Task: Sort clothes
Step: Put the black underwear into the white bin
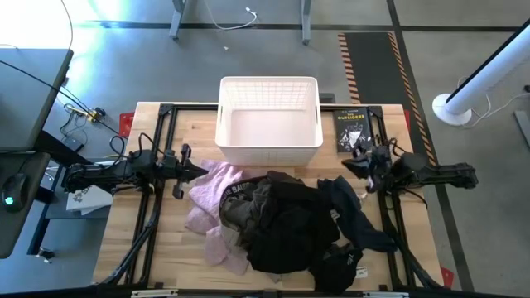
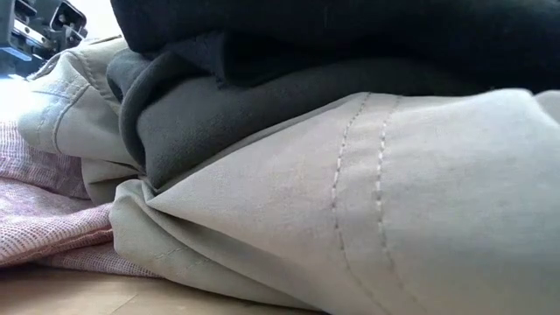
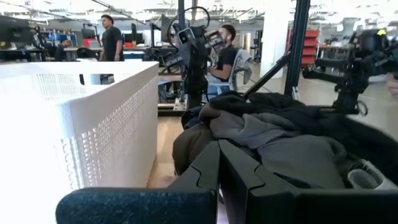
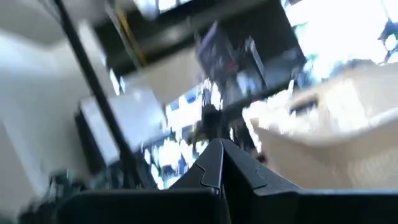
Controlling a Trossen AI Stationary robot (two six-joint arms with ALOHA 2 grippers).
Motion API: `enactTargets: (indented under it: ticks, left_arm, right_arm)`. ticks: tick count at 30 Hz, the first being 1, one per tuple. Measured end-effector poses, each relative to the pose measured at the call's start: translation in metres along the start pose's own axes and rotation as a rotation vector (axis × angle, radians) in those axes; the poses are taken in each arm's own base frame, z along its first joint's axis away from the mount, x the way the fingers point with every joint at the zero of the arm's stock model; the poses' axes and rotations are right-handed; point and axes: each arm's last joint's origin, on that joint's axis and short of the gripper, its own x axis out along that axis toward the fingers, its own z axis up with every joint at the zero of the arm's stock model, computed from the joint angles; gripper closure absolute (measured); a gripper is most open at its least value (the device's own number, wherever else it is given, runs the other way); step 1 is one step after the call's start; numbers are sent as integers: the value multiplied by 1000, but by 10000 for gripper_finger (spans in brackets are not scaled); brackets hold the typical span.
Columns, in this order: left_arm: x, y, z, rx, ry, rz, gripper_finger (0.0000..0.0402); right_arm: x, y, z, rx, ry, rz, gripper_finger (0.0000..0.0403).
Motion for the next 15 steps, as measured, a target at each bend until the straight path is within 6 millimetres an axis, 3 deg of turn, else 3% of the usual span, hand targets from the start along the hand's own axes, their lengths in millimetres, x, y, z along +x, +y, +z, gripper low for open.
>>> enactTargets:
  ticks: [7, 11, 15]
  left_arm:
    - [0, 0, 1, -336, -5, -13, 401]
    - [0, 1, 8, -317, -93, 34, 401]
    - [-1, 1, 17, -308, -179, 24, 401]
  right_arm:
    - [-3, 20, 28, -69, -262, 328, 403]
    - [7, 35, 37, -134, -241, 454, 403]
    - [29, 53, 46, -241, -170, 535, 403]
